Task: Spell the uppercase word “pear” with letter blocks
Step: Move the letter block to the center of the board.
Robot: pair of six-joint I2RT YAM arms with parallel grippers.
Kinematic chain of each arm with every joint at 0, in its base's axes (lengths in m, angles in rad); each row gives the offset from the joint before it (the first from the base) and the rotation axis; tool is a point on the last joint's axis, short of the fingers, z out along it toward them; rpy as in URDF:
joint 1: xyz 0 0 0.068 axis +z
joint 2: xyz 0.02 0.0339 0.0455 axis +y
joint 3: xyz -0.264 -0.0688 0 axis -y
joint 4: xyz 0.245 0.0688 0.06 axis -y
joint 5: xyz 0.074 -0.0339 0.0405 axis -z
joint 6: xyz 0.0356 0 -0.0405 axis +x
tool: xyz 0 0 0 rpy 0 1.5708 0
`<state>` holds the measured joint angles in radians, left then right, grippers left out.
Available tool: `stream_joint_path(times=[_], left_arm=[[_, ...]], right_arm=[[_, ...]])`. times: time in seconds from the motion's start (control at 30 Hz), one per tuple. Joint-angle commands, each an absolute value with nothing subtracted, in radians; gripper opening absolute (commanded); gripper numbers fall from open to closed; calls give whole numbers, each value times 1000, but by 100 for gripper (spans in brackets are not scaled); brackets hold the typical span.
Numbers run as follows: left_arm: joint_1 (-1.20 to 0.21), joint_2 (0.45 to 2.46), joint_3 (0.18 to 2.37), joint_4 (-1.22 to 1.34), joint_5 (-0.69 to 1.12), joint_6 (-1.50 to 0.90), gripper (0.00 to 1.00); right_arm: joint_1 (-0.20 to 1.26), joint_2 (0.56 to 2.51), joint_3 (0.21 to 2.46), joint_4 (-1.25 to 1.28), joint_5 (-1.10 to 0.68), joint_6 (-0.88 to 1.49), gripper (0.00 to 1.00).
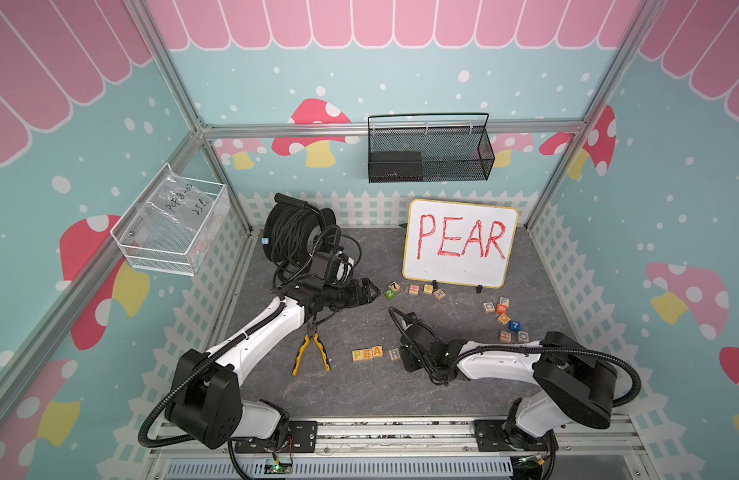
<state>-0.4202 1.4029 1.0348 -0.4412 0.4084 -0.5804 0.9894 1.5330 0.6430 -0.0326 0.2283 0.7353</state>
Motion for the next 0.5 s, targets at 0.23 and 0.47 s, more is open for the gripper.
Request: stream_joint_path(times=[0.23,0.47], left_arm=[[-414,1413,1031,-422,423,-587,95],[-415,1411,1031,-423,424,-588,95]], right_arm=[[1021,1578,674,-33,210,767,54],[1034,1578,681,-64,239,784,53]])
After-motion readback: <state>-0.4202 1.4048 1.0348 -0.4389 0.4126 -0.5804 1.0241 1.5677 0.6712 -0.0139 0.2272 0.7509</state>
